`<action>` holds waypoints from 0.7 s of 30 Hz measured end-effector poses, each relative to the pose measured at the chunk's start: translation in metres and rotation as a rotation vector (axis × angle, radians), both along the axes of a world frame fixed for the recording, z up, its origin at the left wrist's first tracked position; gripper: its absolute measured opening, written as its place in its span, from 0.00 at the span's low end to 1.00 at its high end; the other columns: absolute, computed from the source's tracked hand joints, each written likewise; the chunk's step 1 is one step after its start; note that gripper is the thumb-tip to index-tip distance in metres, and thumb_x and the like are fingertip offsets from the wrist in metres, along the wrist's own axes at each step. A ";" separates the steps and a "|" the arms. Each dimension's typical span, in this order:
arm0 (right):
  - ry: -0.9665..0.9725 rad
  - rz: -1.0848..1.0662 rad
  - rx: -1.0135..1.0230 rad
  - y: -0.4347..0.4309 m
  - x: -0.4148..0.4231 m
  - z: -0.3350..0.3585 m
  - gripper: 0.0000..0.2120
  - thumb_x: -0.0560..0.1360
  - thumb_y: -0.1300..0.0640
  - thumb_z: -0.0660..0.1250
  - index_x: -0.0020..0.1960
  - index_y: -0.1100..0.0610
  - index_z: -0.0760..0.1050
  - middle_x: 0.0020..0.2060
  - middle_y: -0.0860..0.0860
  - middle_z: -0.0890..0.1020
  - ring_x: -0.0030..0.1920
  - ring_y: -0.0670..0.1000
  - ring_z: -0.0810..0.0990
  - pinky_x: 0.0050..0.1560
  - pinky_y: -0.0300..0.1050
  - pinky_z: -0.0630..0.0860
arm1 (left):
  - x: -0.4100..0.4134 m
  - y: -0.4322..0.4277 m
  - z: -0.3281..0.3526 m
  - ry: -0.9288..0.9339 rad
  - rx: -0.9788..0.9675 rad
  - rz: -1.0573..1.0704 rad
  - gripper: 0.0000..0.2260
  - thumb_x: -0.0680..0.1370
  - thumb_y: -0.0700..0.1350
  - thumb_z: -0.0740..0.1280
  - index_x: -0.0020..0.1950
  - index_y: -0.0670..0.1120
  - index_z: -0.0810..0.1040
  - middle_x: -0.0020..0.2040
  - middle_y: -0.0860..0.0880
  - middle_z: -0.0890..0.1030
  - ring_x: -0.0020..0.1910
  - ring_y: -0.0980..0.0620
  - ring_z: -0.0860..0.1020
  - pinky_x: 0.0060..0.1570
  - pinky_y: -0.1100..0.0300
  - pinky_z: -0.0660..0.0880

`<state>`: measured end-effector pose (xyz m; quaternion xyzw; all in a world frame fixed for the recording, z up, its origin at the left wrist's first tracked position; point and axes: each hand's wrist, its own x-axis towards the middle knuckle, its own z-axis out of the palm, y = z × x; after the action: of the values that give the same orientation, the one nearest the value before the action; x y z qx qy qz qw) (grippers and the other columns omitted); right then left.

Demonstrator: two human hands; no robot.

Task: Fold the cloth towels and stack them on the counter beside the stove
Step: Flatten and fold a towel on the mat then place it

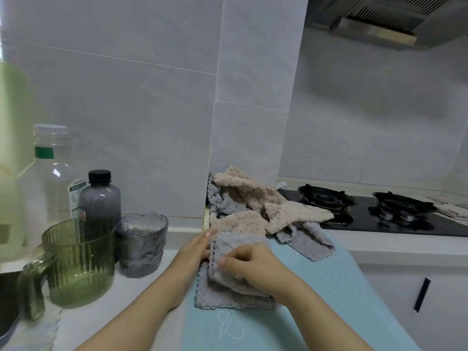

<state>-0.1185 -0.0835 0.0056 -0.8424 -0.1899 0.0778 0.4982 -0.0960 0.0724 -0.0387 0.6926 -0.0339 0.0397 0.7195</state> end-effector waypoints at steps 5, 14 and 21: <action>-0.121 -0.097 0.079 -0.019 0.004 0.000 0.08 0.76 0.52 0.66 0.40 0.53 0.80 0.32 0.45 0.79 0.33 0.41 0.75 0.38 0.33 0.72 | -0.005 -0.007 0.000 -0.036 0.062 0.042 0.06 0.75 0.39 0.68 0.48 0.49 0.81 0.51 0.49 0.82 0.54 0.49 0.79 0.53 0.62 0.73; -0.289 -0.301 -0.060 -0.038 0.012 -0.013 0.04 0.75 0.55 0.66 0.42 0.51 0.79 0.37 0.43 0.78 0.35 0.40 0.74 0.34 0.31 0.68 | 0.001 -0.002 -0.005 -0.088 0.193 0.128 0.25 0.70 0.25 0.60 0.50 0.55 0.77 0.42 0.48 0.75 0.34 0.49 0.64 0.35 0.57 0.65; -0.355 -0.321 -0.224 -0.033 0.021 -0.016 0.03 0.73 0.54 0.66 0.45 0.50 0.78 0.50 0.46 0.76 0.54 0.46 0.73 0.55 0.43 0.71 | -0.002 0.001 -0.004 -0.102 0.173 0.275 0.04 0.72 0.48 0.71 0.43 0.48 0.80 0.39 0.50 0.80 0.41 0.49 0.77 0.45 0.53 0.73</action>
<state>-0.0973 -0.1163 -0.0108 -0.9122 -0.1285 -0.1306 0.3666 -0.0978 0.0735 -0.0422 0.7471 0.0213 0.1698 0.6423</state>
